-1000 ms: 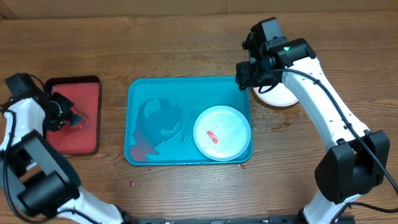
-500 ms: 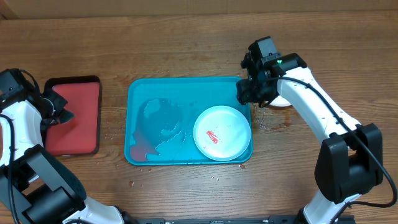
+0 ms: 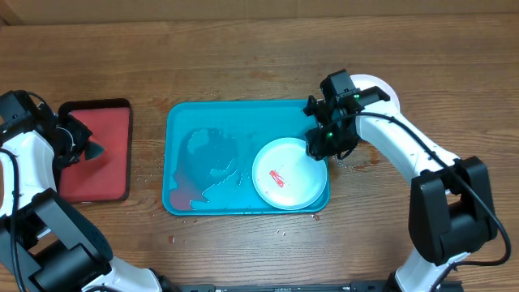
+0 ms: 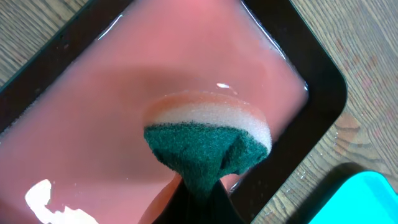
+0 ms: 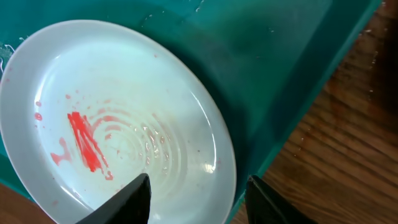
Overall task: Clean dirty plates on tray and stack at the side
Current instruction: 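Move the right gripper to the blue-rimmed plate and grip its rim, then slide the blue-rimmed plate toward the tray's left side with the right gripper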
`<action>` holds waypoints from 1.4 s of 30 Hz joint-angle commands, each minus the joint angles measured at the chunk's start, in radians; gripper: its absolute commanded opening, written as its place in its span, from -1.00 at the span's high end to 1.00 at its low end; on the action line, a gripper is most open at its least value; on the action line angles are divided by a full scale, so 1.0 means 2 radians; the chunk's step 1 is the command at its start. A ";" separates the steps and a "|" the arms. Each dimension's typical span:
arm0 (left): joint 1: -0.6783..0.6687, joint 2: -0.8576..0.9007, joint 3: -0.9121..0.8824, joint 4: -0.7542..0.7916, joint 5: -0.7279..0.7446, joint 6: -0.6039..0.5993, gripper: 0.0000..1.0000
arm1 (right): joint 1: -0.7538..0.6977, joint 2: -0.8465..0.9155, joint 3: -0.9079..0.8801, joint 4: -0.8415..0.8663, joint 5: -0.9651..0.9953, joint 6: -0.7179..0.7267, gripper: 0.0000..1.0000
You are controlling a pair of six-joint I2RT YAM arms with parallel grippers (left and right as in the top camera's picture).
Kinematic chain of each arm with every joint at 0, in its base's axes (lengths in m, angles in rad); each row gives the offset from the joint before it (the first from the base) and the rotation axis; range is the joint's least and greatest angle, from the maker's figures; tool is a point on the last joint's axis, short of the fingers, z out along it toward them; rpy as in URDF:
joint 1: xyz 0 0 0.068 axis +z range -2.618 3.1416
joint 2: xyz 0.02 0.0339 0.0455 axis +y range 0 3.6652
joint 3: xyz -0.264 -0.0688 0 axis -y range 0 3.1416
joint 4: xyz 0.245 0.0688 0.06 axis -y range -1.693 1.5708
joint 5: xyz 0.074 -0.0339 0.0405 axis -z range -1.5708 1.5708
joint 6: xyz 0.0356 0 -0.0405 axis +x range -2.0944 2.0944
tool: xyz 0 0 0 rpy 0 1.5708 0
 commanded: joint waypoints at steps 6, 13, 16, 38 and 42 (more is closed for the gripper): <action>0.002 0.000 0.007 0.000 0.011 0.011 0.91 | 0.015 0.039 -0.002 0.018 -0.007 -0.016 -0.01; 0.002 0.000 0.007 0.001 0.011 0.011 0.91 | 0.019 0.069 -0.002 0.026 0.002 -0.016 0.03; 0.002 0.000 0.007 0.001 0.011 0.011 0.91 | 0.022 0.069 -0.001 0.023 -0.004 -0.012 0.25; 0.002 0.000 0.007 -0.009 0.078 0.056 0.91 | 0.117 0.070 -0.001 0.140 -0.014 0.202 0.42; 0.002 0.000 0.007 -0.010 0.078 0.056 0.92 | 0.121 0.083 -0.001 0.116 -0.009 0.202 0.44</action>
